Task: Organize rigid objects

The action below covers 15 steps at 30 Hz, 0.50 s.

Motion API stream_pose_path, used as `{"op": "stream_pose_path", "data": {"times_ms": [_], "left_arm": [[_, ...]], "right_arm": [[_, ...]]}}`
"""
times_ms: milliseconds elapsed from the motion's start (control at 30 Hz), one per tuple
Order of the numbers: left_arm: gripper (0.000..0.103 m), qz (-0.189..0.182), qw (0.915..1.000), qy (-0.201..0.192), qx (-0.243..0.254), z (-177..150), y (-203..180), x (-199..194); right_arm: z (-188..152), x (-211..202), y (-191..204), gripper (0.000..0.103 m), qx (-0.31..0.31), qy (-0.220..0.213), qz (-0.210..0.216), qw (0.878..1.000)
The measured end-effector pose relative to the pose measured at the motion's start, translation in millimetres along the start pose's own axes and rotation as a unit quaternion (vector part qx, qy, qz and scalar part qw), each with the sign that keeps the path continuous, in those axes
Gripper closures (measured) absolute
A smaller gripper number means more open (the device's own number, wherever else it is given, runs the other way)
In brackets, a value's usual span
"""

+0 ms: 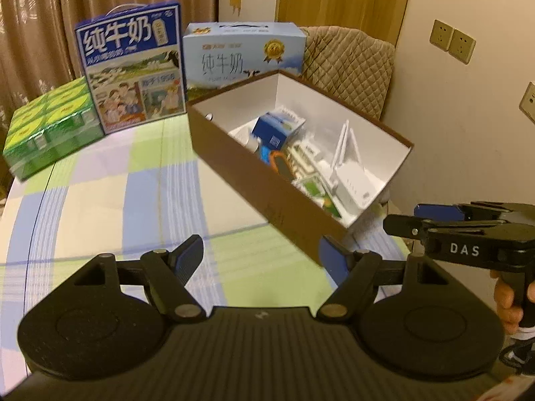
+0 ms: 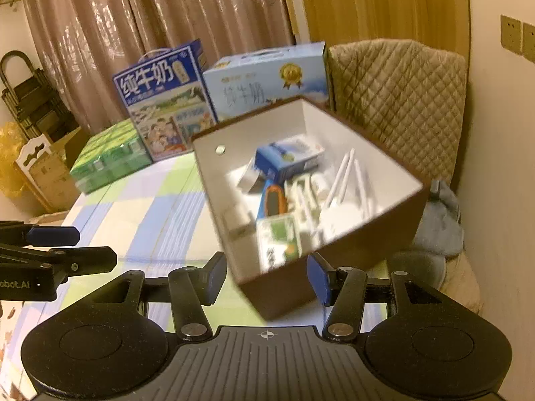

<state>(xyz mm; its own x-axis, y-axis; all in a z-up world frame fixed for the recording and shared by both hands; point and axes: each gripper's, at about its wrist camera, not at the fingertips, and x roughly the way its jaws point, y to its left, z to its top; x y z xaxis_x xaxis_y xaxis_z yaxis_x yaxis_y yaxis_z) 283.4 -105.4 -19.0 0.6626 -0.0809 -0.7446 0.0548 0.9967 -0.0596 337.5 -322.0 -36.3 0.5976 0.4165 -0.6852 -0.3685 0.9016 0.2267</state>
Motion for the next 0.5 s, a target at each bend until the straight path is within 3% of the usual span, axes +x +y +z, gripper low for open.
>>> {"op": "stream_pose_path", "data": {"times_ms": [500], "left_arm": [[0.03,-0.006,0.9998,0.011,-0.012,-78.0,52.0,-78.2]], "right_arm": [[-75.3,-46.0,90.0,0.053,0.017,0.039,0.026,0.999]]}}
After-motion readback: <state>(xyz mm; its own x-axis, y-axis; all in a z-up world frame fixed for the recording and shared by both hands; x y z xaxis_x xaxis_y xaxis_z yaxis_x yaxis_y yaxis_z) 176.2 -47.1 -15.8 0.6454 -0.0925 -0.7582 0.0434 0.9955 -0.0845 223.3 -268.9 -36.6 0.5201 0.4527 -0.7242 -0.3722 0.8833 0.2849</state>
